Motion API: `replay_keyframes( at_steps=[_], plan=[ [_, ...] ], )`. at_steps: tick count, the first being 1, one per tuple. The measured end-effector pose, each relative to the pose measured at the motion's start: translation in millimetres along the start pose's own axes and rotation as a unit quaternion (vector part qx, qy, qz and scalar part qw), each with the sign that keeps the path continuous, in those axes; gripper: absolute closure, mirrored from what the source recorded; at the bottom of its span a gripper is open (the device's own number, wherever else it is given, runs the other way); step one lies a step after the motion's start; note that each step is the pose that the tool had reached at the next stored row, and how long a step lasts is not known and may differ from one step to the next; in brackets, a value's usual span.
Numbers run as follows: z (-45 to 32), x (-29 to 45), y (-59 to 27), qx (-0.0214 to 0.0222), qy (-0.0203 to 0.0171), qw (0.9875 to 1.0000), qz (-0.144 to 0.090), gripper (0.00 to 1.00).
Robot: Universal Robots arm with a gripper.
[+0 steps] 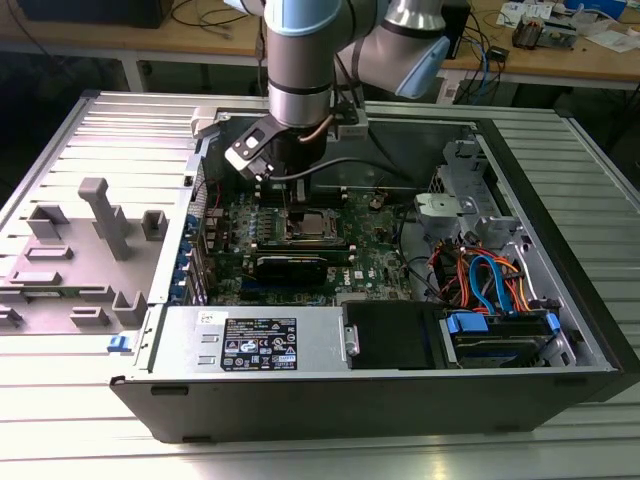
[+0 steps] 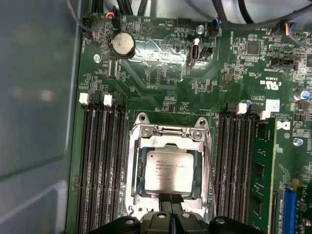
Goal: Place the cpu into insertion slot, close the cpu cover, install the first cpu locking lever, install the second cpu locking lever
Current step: 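Close the cpu cover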
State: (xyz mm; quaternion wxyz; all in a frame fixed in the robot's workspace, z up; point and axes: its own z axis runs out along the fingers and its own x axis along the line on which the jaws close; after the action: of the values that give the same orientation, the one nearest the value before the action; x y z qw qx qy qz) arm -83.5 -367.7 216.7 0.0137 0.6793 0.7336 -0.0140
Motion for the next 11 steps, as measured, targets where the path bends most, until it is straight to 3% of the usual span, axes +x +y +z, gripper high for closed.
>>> replay_keyframes(
  at_steps=[2, 8, 11],
  plan=[
    [5.1, 0.3, -0.1, 0.0004, 0.0, 1.0, 0.0, 0.89],
    [9.3, 0.5, -0.1, 0.0021, 0.0, 1.0, 0.0, 0.89],
    [8.9, 0.5, -0.1, 0.0024, -0.0051, 1.0, 0.0, 0.89]
  ],
)
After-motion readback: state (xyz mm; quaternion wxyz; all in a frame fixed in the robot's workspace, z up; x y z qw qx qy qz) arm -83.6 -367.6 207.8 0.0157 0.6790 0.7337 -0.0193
